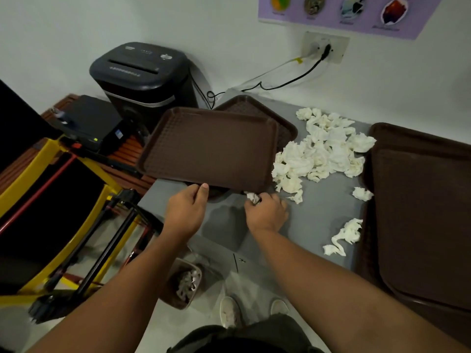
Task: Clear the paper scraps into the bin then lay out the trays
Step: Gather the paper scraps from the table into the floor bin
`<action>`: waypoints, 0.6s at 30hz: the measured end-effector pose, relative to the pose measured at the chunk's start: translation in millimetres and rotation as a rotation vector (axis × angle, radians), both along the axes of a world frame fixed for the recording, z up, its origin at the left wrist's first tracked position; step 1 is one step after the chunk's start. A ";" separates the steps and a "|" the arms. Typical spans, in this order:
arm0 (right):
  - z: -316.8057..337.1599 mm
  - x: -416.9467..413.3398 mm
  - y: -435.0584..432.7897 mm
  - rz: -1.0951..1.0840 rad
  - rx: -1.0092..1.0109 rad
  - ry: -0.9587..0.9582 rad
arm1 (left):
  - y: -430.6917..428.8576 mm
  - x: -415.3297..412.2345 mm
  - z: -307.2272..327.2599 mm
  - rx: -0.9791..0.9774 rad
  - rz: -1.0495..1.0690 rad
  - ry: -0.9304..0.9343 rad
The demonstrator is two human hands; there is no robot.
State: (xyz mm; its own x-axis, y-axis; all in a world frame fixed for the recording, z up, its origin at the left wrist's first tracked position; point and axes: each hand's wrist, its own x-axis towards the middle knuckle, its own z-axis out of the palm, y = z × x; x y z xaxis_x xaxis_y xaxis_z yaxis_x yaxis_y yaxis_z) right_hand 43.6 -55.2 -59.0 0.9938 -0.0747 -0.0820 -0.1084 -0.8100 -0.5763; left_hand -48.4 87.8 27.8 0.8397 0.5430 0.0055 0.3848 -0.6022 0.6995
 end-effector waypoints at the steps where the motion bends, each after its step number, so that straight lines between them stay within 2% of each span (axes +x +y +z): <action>1: -1.5 -1.3 -2.8 0.003 0.027 -0.009 | 0.8 0.3 -0.3 0.001 -0.008 0.003; 4: -1.4 -7.5 -17.2 0.066 0.168 -0.036 | -0.4 4.6 -0.7 -0.036 -0.034 -0.007; 7: 5.8 -10.6 -36.4 0.154 0.277 0.039 | -8.5 15.0 -1.1 -0.063 -0.068 -0.025; 14: 33.6 -11.3 -67.8 0.354 0.316 0.035 | -42.1 37.2 0.2 -0.077 -0.122 -0.014; 18: 50.3 -5.3 -69.7 0.401 0.321 0.148 | -55.4 37.5 0.2 -0.096 -0.091 0.011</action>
